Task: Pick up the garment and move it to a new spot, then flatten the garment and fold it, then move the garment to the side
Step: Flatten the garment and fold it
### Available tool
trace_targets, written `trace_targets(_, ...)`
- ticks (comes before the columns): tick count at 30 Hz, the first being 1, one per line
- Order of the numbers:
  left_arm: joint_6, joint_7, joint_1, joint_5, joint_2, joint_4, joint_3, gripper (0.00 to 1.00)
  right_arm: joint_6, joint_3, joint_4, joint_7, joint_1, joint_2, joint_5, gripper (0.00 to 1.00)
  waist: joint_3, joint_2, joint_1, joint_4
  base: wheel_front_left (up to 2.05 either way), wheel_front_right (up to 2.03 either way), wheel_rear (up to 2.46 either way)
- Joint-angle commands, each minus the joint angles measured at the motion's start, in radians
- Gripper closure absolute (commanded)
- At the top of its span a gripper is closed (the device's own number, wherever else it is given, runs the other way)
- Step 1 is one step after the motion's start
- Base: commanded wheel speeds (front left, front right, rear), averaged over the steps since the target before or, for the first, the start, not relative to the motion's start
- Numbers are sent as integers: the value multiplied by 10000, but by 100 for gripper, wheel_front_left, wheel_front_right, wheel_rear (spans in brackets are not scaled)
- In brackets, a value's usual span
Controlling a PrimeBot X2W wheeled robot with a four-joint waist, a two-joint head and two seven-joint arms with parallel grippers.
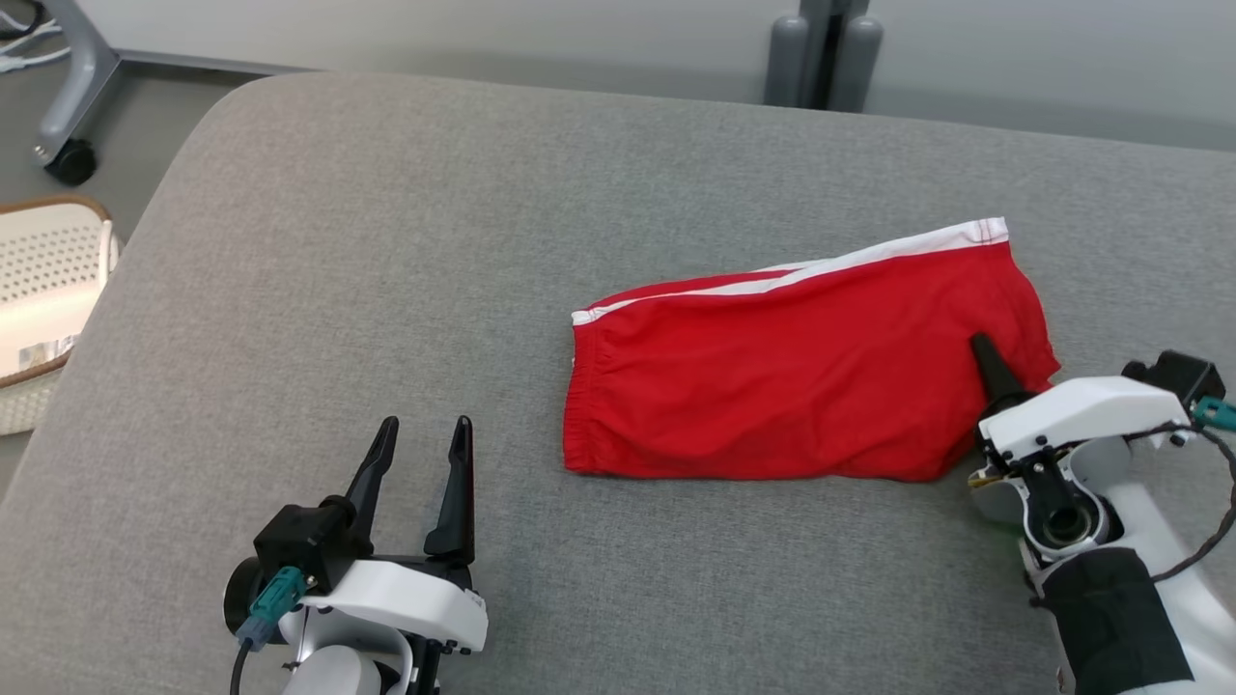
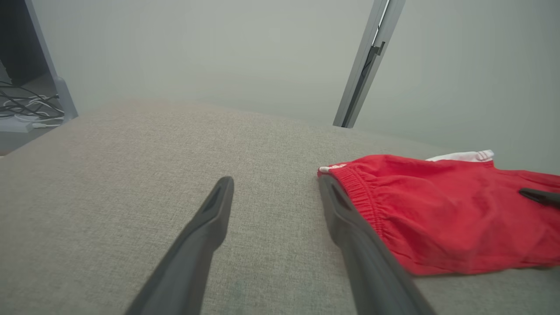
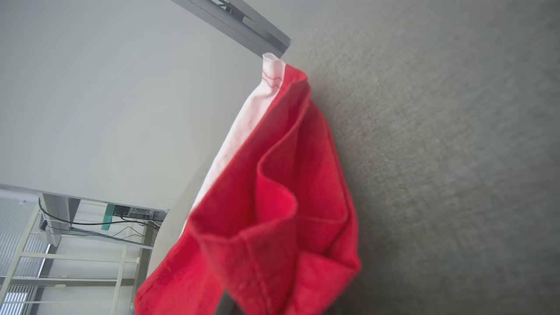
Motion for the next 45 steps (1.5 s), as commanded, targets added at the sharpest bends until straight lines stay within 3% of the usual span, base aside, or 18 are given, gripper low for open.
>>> trace_targets(1, -44, -23, 8, 51, 36, 3, 74, 0, -48, 48, 374, -205, 679, 55, 391, 100, -175, 0, 0, -224, 0, 0, 0)
trace_targets(13, -69, -23, 237, 78, 38, 111, 169, 0, -88, 158, 1195, -2226, 1825, -48, 2329, 100, -704, 0, 0, -873, 0, 0, 0)
trace_targets(23, -143, -23, 532, 130, 35, 161, 299, 0, -96, 776, 2133, -2924, 2507, -34, 2879, 100, -1088, 0, 0, -1100, 0, 0, 0)
trace_targets(29, -149, -23, 552, 139, 38, 179, 271, 0, -92, 819, 1933, -3057, 1956, -79, 2245, 100, -1129, 0, 0, -1152, 0, 0, 0)
trace_targets(37, -81, -23, 654, 62, 38, 175, 203, 0, -20, 138, 359, -3072, 1501, -48, 173, 100, -1336, 0, 0, -970, 0, 0, 0)
trace_targets(45, -48, -23, 746, -48, 41, 171, 109, 0, -20, 963, -847, -3053, 1437, 19, -1292, 100, -1448, 0, 0, -538, 0, 0, 0)
